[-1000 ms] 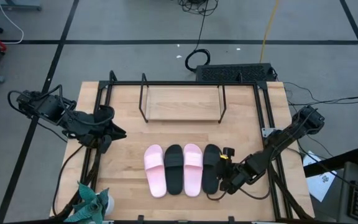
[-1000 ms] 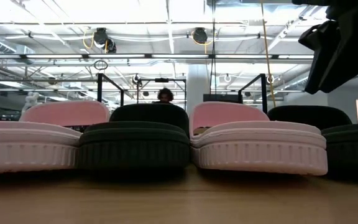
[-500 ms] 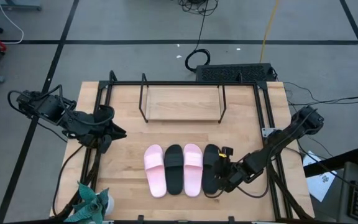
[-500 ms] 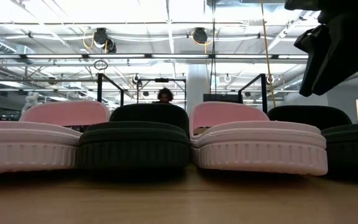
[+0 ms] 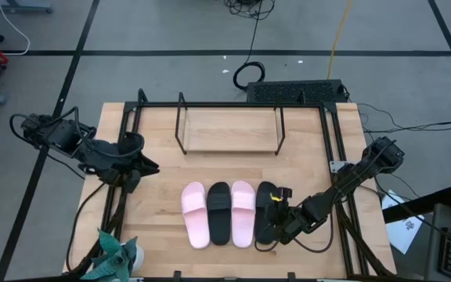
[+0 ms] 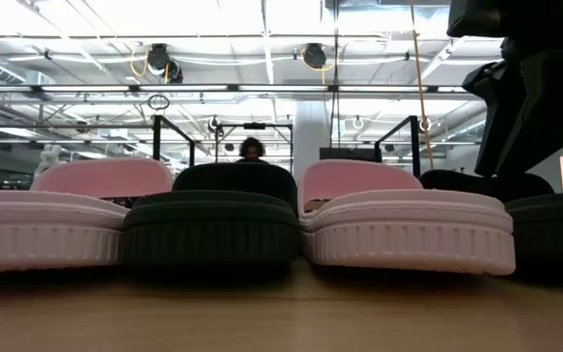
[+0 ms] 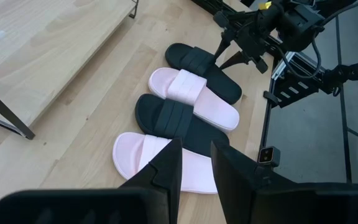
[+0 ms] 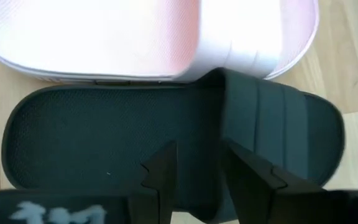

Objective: Pick and place slides into the shelf
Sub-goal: Put the right black slide on the shelf

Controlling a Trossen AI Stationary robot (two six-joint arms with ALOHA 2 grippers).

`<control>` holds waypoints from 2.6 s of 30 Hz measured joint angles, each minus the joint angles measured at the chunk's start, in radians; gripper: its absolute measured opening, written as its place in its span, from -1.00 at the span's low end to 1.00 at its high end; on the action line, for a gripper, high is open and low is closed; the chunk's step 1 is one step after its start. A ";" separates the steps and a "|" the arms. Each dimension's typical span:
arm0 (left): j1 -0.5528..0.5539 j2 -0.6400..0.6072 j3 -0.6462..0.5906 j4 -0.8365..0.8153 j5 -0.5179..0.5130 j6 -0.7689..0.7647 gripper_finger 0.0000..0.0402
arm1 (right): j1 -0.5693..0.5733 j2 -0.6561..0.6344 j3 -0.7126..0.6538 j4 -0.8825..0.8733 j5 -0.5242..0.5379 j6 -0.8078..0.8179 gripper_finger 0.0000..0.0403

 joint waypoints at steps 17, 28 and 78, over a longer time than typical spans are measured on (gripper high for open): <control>0.000 0.000 0.000 0.000 0.000 0.009 -0.57 | -0.019 0.000 0.025 -0.055 -0.025 -0.038 -0.65; 0.000 0.000 0.000 0.000 0.000 0.018 -0.57 | -0.033 -0.005 0.025 -0.032 -0.101 -0.041 -0.65; 0.000 0.000 0.000 -0.003 -0.017 0.036 -0.57 | -0.472 -0.404 -0.260 0.121 -0.553 -0.155 -0.06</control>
